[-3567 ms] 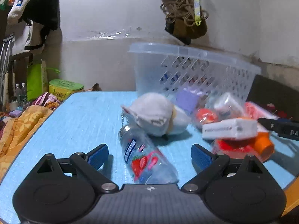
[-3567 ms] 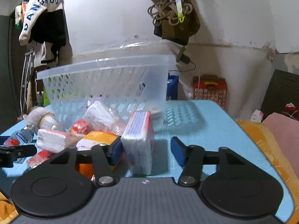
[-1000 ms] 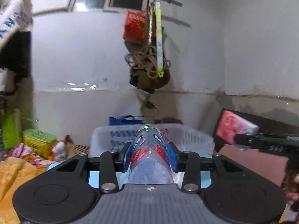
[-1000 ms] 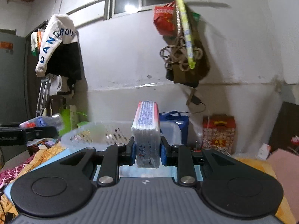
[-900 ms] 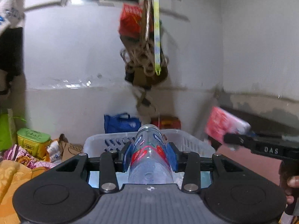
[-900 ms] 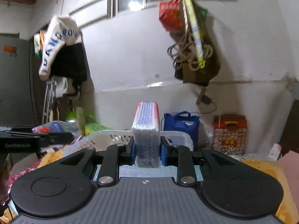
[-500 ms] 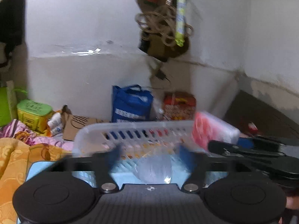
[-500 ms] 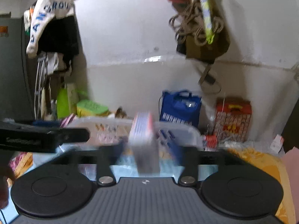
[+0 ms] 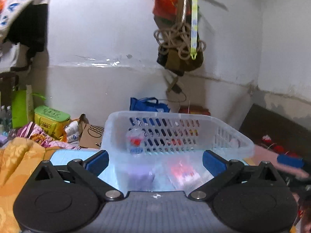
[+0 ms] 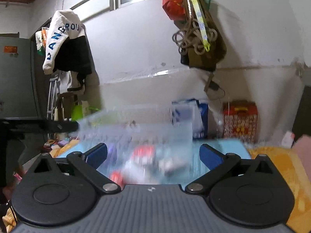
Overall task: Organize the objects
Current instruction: 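Grasp the orange bottle with the right tool while the left grips the red-silver pack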
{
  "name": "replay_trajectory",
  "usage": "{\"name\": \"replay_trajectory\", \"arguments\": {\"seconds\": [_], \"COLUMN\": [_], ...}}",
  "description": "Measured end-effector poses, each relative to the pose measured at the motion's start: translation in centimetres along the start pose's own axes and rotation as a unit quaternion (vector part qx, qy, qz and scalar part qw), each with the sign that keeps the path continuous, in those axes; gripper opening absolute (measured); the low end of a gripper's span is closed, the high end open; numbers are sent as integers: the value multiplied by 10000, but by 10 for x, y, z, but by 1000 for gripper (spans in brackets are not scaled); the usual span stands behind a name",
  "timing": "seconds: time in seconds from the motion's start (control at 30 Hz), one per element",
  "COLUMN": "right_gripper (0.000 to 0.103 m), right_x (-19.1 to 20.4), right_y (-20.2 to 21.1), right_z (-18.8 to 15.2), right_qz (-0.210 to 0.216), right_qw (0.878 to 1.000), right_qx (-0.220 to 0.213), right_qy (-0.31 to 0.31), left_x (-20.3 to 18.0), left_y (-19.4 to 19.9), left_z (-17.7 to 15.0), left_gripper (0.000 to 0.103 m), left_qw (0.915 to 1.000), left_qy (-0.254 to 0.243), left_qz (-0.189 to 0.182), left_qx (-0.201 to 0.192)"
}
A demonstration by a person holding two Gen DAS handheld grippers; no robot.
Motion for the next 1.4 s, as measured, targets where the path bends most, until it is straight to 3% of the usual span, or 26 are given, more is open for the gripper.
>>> {"name": "replay_trajectory", "arguments": {"seconds": [0.13, 0.23, 0.43, 0.53, 0.7, 0.73, 0.83, 1.1, 1.2, 1.27, 1.4], "right_gripper": [102, 89, 84, 68, 68, 68, 68, 69, 70, 71, 84], "right_x": [-2, -7, -1, 5, -1, 0, 4, 25, 34, 39, 47], "right_y": [7, 17, 15, 16, 10, 10, 11, -5, -13, -18, -31], "right_z": [-37, -51, -49, -57, -66, -67, -71, -78, -77, -74, -72], "right_qz": [-94, -284, -208, -85, -34, -41, -46, 178, 92, 17, -109], "right_qw": [9993, 9989, 9994, 9996, 9987, 9988, 9990, 9987, 9989, 9989, 9978], "right_qx": [308, 257, 244, 216, 315, 322, 312, 447, 455, 443, 573], "right_qy": [-166, -269, -164, -150, -388, -366, -331, -141, -7, 118, 320], "left_x": [-7, -21, -39, -44, -52, -54, -54, -34, -27, -22, -20], "left_y": [28, 27, 11, 3, -2, -1, 3, 25, 34, 38, 41], "left_z": [-54, -85, -103, -113, -135, -136, -136, -140, -143, -145, -145], "left_gripper": [103, 102, 100, 100, 96, 93, 66, 66, 72, 86, 90], "left_qw": [9997, 9994, 9984, 9966, 9940, 9939, 9947, 9957, 9957, 9955, 9950], "left_qy": [205, 151, -152, -402, -791, -835, -810, -791, -816, -848, -910], "left_qz": [-119, -266, -378, -365, -85, -78, -182, 48, 190, 269, 328], "left_qx": [-38, 173, 401, 618, 749, 721, 612, 485, 391, 326, 266]}}
Point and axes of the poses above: each gripper's, at about its wrist camera, not at the fingertips, and y roughly against the way its jaws point, x to its left, z to its top, the point moved 3 cm from there along -y, roughly the way its jaws point, and after that the axes turned 5 degrees about -z, right-handed, at the moved point
